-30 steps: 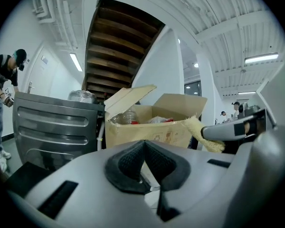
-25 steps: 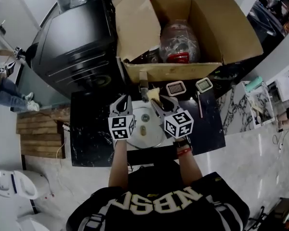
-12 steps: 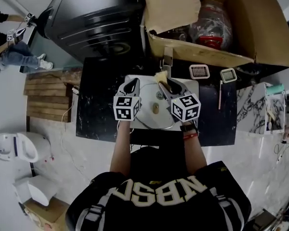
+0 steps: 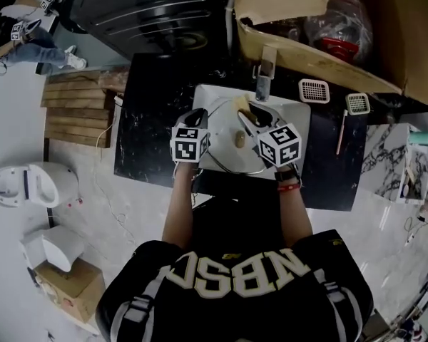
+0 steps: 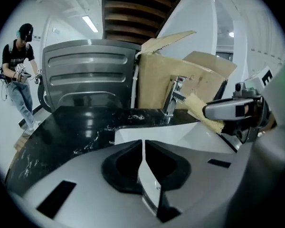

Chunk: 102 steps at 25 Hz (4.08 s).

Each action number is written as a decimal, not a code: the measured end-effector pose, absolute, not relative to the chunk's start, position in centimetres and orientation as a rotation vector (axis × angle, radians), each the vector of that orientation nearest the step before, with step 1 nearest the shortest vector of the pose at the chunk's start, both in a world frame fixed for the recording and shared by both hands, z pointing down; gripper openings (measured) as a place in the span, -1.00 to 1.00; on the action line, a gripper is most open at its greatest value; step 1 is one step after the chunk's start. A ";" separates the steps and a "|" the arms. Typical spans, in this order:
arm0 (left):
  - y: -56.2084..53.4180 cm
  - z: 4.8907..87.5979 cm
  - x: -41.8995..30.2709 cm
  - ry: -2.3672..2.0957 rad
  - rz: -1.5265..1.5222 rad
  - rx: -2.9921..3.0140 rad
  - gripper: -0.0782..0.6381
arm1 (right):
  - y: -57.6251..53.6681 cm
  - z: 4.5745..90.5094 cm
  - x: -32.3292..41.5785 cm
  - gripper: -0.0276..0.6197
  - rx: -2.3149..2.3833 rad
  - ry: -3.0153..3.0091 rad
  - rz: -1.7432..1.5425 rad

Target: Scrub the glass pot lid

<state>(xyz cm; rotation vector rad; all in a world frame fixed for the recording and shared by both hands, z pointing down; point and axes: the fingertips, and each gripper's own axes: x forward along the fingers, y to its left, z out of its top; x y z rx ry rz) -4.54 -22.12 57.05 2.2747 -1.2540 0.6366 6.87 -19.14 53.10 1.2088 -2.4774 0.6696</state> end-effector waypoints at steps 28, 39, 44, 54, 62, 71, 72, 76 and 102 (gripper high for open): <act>-15.0 66.8 -4.1 -0.894 1.137 1.877 -0.03 | -17.9 59.0 4.8 -0.48 1.044 -2.447 0.748; -13.5 69.5 -3.8 -0.869 1.252 1.720 0.00 | -17.6 59.1 5.5 -0.48 1.070 -2.447 0.759; -15.4 69.9 -5.2 -1.050 1.215 1.762 -0.57 | -17.6 59.2 6.0 -0.48 1.084 -2.452 0.776; -14.7 68.6 -4.9 -0.979 0.967 1.770 -0.66 | -17.5 60.2 7.1 -0.48 1.113 -2.444 0.837; -14.6 67.0 -4.0 -0.932 0.822 1.812 -0.75 | -17.2 60.9 7.4 -0.48 1.124 -2.436 0.874; -14.6 66.9 -4.0 -0.922 0.794 1.810 -0.75 | -17.0 62.6 6.6 -0.48 1.075 -2.415 0.891; -14.5 66.9 -4.0 -0.921 0.795 1.810 -0.75 | -17.0 63.1 6.2 -0.48 1.055 -2.404 0.876; -14.5 66.9 -4.0 -0.915 0.792 1.803 -0.75 | -18.1 65.5 3.8 -0.48 0.964 -2.354 0.752; -12.4 72.1 -3.3 -0.797 1.327 1.778 -0.75 | -20.2 76.2 3.4 -0.49 0.735 -1.985 0.399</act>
